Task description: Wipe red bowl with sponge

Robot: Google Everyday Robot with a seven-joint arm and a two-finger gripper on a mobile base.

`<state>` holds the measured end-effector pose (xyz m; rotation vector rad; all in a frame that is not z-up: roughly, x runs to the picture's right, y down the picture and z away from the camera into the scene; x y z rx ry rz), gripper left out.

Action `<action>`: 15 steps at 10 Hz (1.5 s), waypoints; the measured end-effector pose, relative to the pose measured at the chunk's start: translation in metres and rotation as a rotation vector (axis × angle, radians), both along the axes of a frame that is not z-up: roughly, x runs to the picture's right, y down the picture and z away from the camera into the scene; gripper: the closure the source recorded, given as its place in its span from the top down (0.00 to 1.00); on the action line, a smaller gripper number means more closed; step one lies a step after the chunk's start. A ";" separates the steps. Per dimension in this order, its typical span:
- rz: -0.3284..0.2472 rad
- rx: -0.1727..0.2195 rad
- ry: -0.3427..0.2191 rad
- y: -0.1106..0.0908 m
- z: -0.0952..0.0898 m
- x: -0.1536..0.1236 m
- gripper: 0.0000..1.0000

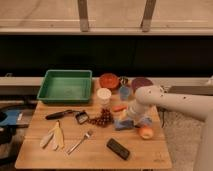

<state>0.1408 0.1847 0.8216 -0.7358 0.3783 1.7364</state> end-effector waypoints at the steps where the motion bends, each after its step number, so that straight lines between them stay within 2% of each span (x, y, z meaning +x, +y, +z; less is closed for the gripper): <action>1: 0.001 -0.010 -0.002 0.002 0.003 -0.001 0.65; 8: -0.016 -0.058 -0.003 0.012 0.013 -0.001 0.65; 9: -0.016 -0.061 -0.009 0.012 0.013 -0.001 0.61; 10: -0.019 -0.061 -0.018 0.013 0.013 -0.002 0.55; 11: -0.016 -0.065 -0.023 0.014 0.012 -0.001 0.43; 15: 0.010 -0.065 -0.033 0.014 0.010 -0.001 0.05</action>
